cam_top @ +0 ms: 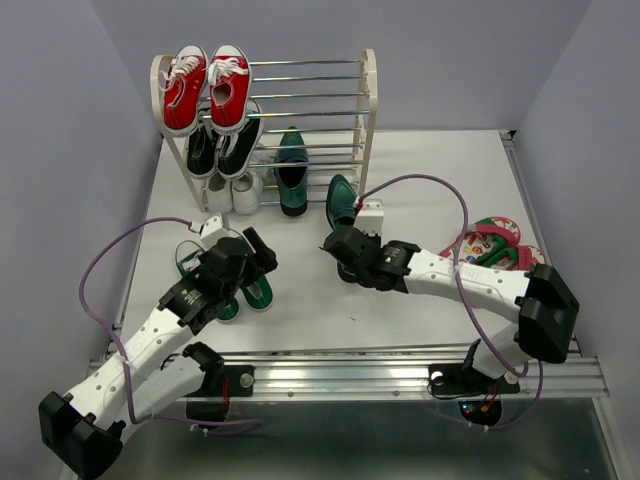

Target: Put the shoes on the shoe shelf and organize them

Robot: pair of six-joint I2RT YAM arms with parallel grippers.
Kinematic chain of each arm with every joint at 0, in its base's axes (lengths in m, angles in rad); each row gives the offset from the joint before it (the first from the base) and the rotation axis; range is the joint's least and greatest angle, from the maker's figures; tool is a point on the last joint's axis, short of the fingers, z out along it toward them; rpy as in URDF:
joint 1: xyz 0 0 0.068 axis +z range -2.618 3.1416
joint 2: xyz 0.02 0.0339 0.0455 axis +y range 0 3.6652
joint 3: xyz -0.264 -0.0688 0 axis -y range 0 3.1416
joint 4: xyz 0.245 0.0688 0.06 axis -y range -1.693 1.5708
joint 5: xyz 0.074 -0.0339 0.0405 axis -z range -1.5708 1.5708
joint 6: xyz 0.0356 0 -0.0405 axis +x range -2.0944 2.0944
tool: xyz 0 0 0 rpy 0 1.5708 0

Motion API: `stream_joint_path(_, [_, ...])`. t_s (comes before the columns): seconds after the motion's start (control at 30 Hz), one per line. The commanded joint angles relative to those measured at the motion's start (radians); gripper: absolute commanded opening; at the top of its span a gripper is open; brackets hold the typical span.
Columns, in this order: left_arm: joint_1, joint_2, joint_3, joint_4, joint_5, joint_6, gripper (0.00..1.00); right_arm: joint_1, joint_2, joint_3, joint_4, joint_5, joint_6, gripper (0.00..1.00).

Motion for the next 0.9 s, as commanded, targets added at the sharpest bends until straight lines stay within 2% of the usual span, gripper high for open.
stream_joint_path(0.0, [-0.006,-0.013,-0.001,0.015,-0.018,0.001,0.99,-0.041,0.014,0.100,0.188,0.041,-0.064,0.01])
stream_joint_path(0.43, [-0.004,-0.012,-0.006,0.021,-0.007,0.004,0.99,-0.108,0.181,0.242,0.274,0.037,-0.116,0.01])
stream_joint_path(0.87, [-0.004,0.010,-0.001,0.023,0.005,0.012,0.99,-0.168,0.244,0.296,0.358,0.008,-0.162,0.01])
